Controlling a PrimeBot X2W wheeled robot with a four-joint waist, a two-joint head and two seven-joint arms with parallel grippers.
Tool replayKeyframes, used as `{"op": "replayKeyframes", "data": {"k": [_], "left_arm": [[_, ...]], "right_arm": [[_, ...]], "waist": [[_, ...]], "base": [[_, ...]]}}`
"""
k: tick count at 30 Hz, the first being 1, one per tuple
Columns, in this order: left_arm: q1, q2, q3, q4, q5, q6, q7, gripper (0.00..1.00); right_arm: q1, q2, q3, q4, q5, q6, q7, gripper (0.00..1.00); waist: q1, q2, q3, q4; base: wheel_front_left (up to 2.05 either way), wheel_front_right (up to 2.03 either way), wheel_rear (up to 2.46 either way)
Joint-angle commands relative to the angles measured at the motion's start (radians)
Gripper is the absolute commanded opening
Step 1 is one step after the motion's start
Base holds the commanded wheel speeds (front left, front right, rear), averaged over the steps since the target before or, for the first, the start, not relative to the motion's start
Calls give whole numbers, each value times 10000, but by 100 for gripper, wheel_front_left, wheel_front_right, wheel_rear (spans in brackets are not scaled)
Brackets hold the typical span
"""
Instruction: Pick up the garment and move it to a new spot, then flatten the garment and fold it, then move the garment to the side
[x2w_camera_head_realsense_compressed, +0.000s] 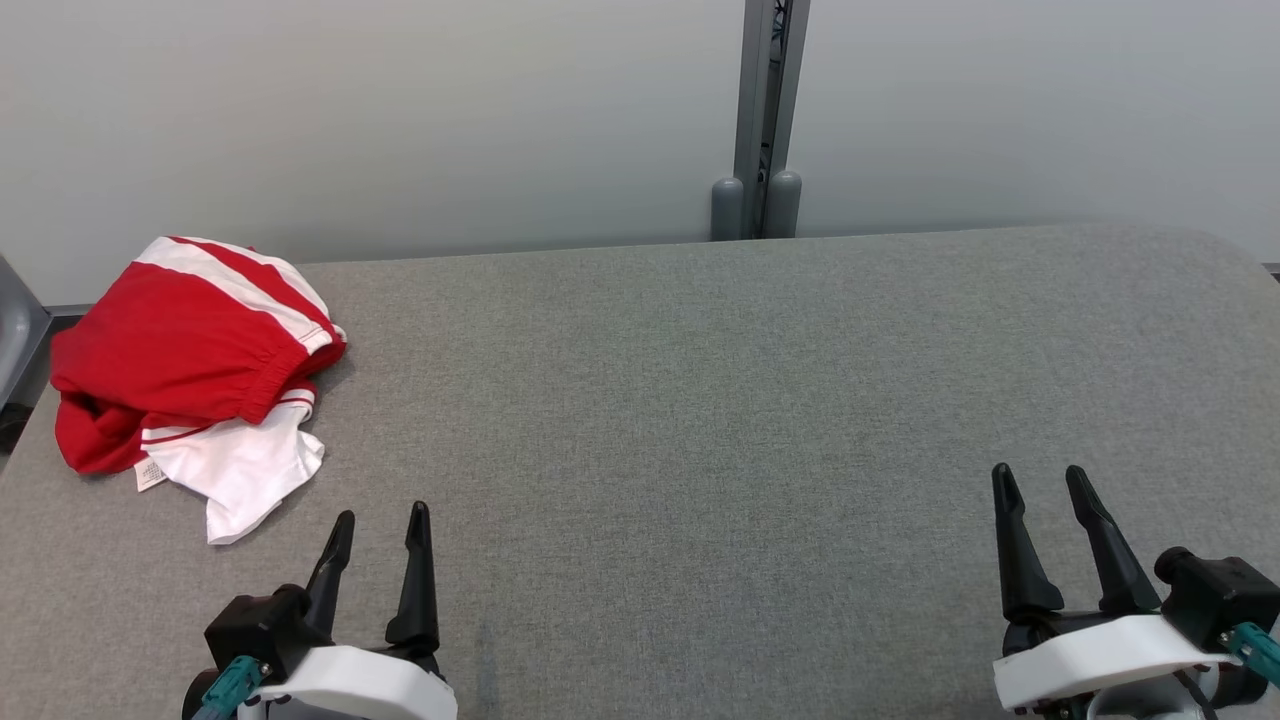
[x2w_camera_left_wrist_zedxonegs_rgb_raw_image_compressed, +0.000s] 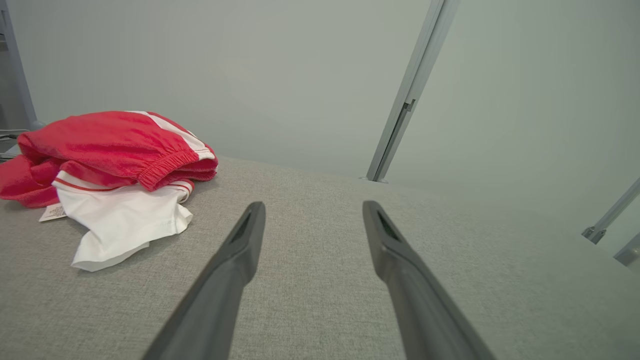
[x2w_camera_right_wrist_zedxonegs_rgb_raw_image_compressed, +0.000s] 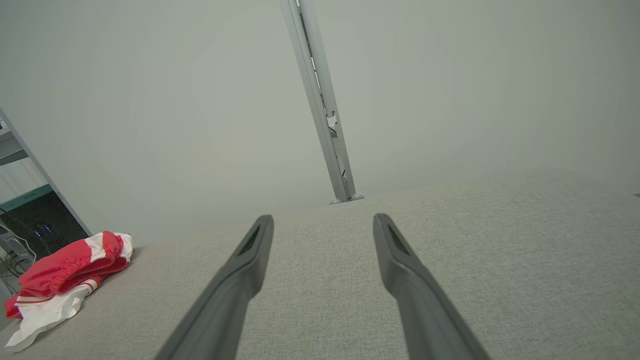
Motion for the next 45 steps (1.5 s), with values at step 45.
{"op": "replayKeyframes", "data": {"k": [45], "left_arm": [[287, 86, 159, 481, 1897, 316, -653, 100]], "right_arm": [[192, -126, 214, 141, -2221, 37, -693, 100]], "waist": [[0, -1, -247, -31]], "base": [[0, 0, 0]]}}
